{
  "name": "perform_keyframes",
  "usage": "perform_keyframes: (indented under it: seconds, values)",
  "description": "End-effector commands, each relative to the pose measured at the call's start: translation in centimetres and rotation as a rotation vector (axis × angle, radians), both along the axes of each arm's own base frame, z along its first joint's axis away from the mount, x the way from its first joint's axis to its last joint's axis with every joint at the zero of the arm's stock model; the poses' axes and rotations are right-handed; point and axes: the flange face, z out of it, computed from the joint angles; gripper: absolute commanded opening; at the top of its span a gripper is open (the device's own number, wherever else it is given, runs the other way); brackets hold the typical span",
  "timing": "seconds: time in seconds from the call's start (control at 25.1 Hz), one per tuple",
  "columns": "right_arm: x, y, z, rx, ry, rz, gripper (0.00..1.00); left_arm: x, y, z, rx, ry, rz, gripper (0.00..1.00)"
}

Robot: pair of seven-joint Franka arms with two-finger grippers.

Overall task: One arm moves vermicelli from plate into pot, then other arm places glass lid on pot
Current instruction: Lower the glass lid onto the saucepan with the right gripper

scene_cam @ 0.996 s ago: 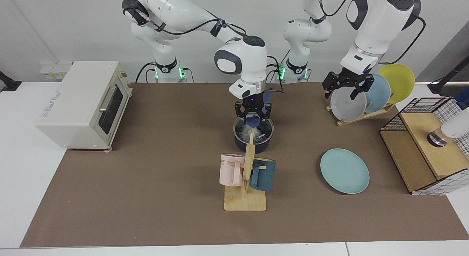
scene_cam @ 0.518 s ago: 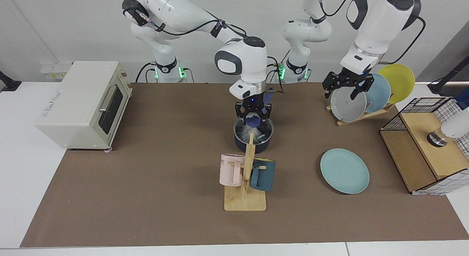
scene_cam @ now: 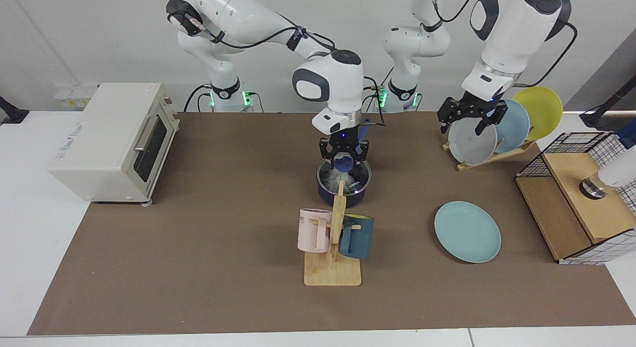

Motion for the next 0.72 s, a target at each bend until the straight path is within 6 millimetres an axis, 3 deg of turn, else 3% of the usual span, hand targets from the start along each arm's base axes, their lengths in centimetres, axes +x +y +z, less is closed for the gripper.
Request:
perform_keyframes:
  seconds: [0.0,0.68]
  values:
    - [-0.33,-0.79,-2.58,-0.061,0.041,-0.028,0.00,-0.36,0.05,0.50,-0.011,0.002,-0.012,1.00]
    - [0.23,-0.77,-2.93,-0.042,0.040,-0.028,0.00,-0.40,0.06,0.58,-0.011,0.000,-0.012,1.00]
